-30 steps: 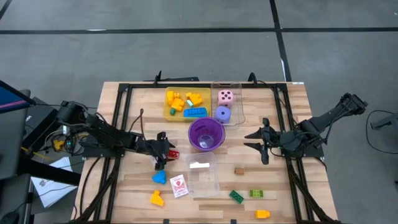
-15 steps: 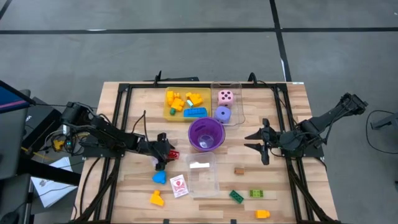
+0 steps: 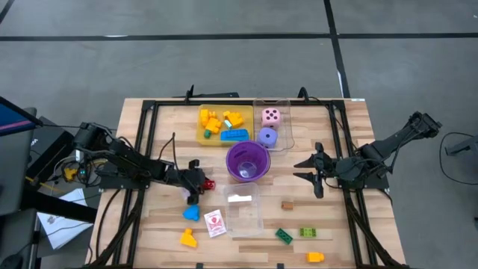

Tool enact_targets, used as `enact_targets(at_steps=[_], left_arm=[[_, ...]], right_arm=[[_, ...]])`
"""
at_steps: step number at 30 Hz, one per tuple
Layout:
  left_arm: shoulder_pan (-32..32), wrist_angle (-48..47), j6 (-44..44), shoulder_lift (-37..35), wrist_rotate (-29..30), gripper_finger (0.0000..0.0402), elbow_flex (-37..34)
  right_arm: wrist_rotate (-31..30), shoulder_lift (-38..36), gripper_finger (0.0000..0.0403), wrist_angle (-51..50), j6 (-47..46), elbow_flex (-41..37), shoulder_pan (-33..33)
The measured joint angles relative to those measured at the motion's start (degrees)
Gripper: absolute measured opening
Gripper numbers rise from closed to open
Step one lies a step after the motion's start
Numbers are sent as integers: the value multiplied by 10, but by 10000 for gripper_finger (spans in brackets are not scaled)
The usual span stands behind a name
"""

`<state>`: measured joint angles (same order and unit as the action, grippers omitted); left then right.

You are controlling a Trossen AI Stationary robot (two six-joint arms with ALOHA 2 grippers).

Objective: Pick & Place Toys
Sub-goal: Put the red game piece into the yellow bin

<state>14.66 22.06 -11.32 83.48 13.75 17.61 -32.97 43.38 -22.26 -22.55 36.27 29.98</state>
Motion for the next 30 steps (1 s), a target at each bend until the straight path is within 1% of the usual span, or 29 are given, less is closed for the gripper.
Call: enact_targets(at_steps=[5, 9, 12, 15, 19, 23, 27, 30], left_arm=[[0, -4, -35, -3, 41, 134, 0], [0, -3, -30, -29, 88, 142, 0], [-2, -2, -6, -72, 121, 142, 0], [-15, -1, 27, -134, 147, 140, 0], [-54, 24, 124, -219, 194, 142, 0], [-117, 86, 218, -284, 190, 141, 0], [-185, 111, 256, -314, 130, 142, 0], [-240, 135, 261, -312, 98, 141, 0]], right_arm=[[2, 0, 127, -4, 0, 0, 0], [2, 0, 127, -11, 0, 0, 0], [2, 0, 127, -16, 0, 0, 0], [1, 0, 127, -18, 0, 0, 0], [-4, 0, 127, -22, 12, 0, 0], [-35, 0, 127, -22, 17, 0, -1], [-50, 0, 127, -17, 16, 0, -1], [-60, 0, 127, -12, 16, 0, -1]])
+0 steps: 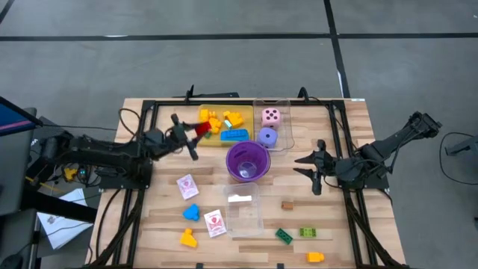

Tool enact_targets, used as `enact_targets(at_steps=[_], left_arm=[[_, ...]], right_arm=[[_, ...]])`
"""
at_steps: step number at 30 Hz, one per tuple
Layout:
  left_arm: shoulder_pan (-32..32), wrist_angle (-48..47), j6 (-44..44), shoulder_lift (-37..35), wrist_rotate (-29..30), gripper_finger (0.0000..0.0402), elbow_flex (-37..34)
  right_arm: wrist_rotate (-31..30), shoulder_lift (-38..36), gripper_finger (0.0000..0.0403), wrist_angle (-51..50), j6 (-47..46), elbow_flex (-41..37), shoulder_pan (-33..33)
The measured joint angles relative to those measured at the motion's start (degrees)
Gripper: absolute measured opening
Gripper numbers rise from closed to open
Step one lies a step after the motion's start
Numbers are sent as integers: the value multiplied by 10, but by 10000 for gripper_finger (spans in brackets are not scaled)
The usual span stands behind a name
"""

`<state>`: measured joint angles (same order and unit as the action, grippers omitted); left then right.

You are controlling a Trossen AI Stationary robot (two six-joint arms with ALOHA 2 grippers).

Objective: Pick & Place Toys
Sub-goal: Put the red game piece into the yellow bin

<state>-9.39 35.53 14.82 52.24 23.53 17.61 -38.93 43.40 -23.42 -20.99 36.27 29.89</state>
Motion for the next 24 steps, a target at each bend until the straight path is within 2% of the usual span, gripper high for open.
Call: enact_targets(at_steps=[6, 10, 15, 18, 24], left_arm=[[-83, 23, -75, 57, -87, 142, 0], [-88, 48, -92, 132, -96, 141, 0], [-101, 132, -91, 227, -90, 141, 17], [-128, 94, -91, 270, -108, 140, 75], [-180, -72, -35, 350, -180, 141, 222]], right_arm=[[-16, 1, 127, 0, 0, 0, 0], [-16, 5, 127, -2, 5, 0, 0], [-19, 5, 127, -2, 22, 0, 0], [-19, 5, 127, -3, 30, 0, 0], [-21, 5, 127, -4, 34, 0, 0]])
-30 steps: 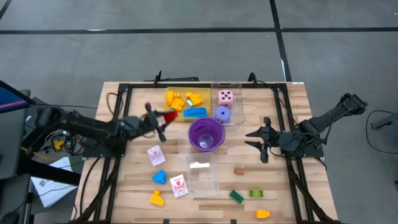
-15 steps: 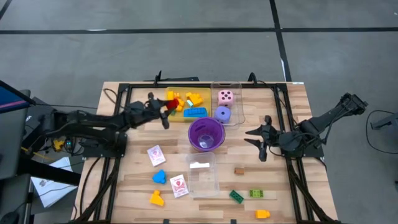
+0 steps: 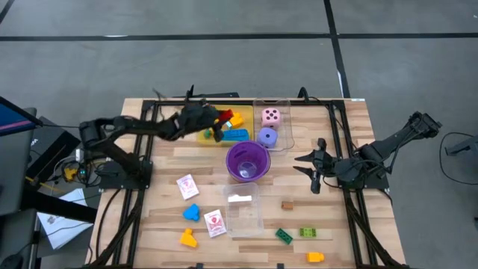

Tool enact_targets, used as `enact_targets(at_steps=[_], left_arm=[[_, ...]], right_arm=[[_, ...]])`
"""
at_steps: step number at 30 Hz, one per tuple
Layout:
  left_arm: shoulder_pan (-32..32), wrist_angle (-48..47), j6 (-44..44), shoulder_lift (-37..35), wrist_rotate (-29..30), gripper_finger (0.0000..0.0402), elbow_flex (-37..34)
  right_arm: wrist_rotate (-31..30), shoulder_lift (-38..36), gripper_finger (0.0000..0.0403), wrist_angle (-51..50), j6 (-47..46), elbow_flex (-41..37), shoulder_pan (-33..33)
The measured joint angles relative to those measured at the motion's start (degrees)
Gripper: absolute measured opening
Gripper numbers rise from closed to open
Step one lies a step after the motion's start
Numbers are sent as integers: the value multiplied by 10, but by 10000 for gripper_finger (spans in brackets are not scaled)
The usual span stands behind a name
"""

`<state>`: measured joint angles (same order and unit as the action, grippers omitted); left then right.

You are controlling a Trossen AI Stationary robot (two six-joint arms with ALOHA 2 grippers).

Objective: Pick & Place Toys
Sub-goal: Put the red game piece into the yellow bin

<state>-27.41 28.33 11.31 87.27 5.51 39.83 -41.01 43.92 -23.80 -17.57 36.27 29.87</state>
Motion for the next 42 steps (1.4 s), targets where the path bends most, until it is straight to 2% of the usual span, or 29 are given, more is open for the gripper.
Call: enact_targets(at_steps=[6, 9, 12, 21, 27, 30, 42], left_arm=[[-43, -138, 76, 52, -73, 141, 120], [-65, -182, 100, 78, -131, 142, 160], [-84, -227, 131, 107, -164, 142, 190], [-102, -309, 210, 173, -191, 142, 276], [-100, -367, 221, 186, -197, 143, 331], [-98, -379, 230, 195, -218, 141, 340], [-96, -407, 234, 223, -231, 140, 345]], right_arm=[[0, 0, 127, -4, -3, 0, 0], [1, 0, 127, -4, -4, 0, 0], [2, 0, 127, -4, -5, 0, 0], [3, 0, 127, -4, -9, 0, 0], [3, 0, 127, -4, -15, 0, 0], [3, 0, 127, -4, -15, 0, 0], [5, 0, 127, -4, -20, 0, -1]])
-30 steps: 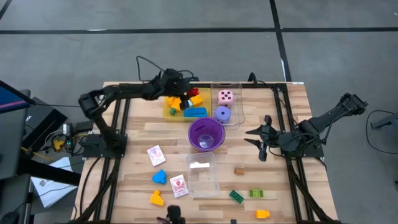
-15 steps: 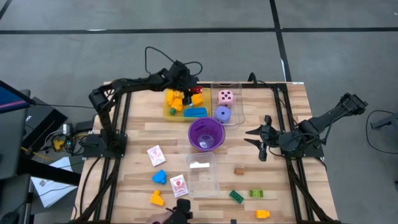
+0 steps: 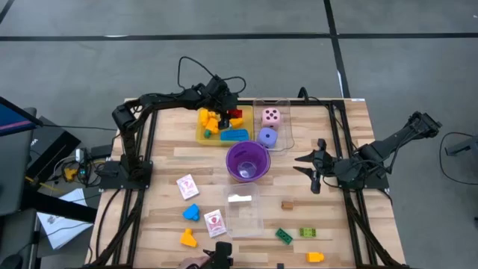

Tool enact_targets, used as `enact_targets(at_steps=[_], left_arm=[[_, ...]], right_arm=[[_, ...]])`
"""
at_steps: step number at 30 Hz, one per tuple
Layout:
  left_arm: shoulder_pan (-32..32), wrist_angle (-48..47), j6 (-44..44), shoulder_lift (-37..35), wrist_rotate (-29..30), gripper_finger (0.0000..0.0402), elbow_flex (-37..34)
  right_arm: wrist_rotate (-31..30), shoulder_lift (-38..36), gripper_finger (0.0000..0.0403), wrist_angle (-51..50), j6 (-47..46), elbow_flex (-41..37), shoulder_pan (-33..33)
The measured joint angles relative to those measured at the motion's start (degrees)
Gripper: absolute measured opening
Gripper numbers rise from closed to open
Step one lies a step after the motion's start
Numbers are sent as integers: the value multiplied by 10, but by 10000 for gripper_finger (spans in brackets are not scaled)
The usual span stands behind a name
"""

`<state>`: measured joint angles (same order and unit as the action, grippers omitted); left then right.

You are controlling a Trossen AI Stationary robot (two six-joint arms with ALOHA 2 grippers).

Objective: Pick & Place Toys
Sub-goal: Put the red game piece into the yellow bin

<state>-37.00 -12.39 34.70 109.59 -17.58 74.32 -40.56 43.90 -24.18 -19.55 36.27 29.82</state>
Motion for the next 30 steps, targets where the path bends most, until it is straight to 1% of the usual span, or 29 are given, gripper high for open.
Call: enact_targets(at_steps=[8, 20, 24, 30], left_arm=[[7, 1, 0, 12, -4, 140, 0], [7, 14, 0, 13, -5, 143, 0], [7, 16, 0, 13, -5, 155, 0], [8, 43, -6, 13, -6, 183, 0]], right_arm=[[0, 0, 127, 0, 0, 0, 0], [0, 0, 127, 0, 0, 0, 0], [0, 0, 127, 0, 0, 0, 0], [0, 0, 127, 0, 0, 0, 0]])
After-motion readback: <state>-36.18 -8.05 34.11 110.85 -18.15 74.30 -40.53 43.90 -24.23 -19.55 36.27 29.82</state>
